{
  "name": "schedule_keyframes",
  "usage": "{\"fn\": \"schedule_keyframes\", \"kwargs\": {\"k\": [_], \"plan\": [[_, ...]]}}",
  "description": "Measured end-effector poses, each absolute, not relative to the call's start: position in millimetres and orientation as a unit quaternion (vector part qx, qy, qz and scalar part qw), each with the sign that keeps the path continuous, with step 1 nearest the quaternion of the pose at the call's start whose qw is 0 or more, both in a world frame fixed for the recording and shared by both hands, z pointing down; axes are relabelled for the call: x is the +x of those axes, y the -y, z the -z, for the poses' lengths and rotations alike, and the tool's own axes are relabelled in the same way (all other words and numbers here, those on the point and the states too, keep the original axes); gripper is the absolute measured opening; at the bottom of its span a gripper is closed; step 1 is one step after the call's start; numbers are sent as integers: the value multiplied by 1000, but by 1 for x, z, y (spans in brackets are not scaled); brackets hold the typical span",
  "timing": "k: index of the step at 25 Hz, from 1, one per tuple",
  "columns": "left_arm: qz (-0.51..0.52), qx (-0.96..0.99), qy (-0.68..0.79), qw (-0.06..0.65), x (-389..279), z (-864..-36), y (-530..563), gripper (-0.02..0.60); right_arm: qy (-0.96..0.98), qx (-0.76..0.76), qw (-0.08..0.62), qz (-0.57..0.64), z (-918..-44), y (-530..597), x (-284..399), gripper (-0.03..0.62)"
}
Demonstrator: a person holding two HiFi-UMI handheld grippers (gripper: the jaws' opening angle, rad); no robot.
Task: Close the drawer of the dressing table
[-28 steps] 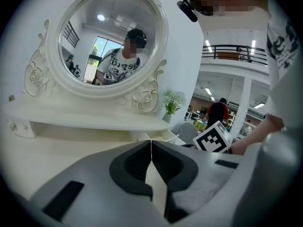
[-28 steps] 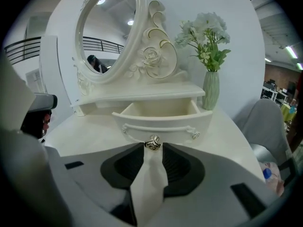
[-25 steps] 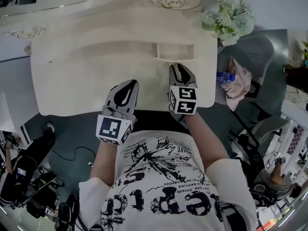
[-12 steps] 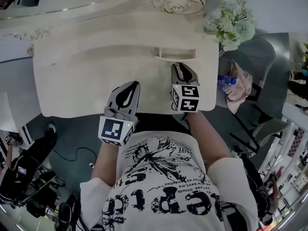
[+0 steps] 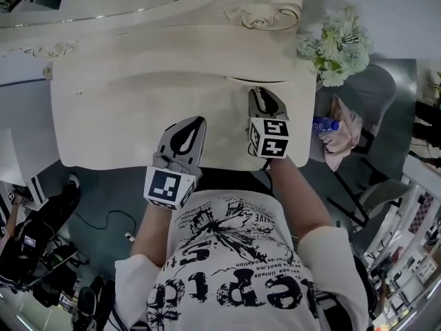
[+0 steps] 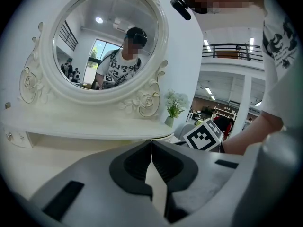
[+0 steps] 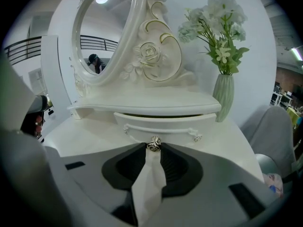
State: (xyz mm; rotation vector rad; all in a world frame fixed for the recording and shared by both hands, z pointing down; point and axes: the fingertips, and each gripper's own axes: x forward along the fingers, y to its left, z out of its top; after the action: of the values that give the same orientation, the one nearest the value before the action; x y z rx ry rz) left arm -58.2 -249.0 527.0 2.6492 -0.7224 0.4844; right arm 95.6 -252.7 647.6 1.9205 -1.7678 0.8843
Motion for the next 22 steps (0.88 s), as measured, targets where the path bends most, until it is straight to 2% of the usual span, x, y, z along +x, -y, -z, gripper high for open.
{"fn": "schedule_keyframes", "kwargs": {"k": [17, 22], "plan": [[-175, 929, 276, 172, -66, -521, 256, 20, 623, 689, 171, -328, -647, 280, 106, 107], [-174, 932, 275, 161, -65, -514, 257, 20, 621, 689, 177, -329, -639, 267, 103, 127]]}}
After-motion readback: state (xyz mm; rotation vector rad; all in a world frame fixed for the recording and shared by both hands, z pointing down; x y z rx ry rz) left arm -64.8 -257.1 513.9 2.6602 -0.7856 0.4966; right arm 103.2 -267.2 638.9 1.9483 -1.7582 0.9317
